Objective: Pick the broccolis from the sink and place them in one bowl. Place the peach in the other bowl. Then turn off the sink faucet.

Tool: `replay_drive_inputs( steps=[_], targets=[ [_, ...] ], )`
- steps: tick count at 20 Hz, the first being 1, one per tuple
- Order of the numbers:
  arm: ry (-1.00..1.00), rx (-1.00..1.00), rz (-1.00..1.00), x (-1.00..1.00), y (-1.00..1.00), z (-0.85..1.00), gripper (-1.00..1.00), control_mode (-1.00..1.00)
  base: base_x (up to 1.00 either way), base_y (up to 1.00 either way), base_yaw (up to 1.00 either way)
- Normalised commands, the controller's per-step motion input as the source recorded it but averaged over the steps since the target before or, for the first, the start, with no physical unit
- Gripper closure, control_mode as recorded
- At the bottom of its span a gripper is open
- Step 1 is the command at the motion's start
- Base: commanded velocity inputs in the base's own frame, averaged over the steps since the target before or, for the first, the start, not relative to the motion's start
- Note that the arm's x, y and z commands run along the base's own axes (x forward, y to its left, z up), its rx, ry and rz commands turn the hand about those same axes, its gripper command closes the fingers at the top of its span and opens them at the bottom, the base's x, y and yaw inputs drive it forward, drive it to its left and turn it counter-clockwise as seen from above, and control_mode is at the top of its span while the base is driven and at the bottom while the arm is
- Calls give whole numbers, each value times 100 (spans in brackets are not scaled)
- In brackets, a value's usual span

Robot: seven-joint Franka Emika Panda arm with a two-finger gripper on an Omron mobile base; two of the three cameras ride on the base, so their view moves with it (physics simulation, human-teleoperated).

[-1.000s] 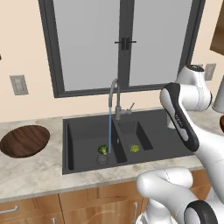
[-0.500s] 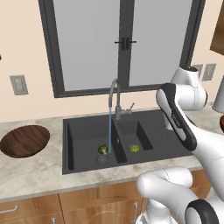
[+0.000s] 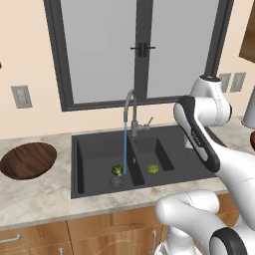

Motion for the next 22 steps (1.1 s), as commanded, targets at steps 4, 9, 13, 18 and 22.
replay_drive_inputs(
  steps=[4,9,13,18,22],
  targets=[
    [9,0,0,7,7,-15,-100,-100,0,0,0],
    [18,0,0,18,2,-8,-100,-100,0,0,0],
    [20,0,0,9,0,0,-100,-100,0,0,0],
    [11,0,0,0,0,0,-100,-100,0,0,0],
    [2,0,3,-4,0,-2,-100,-100,0,0,0]
  ],
)
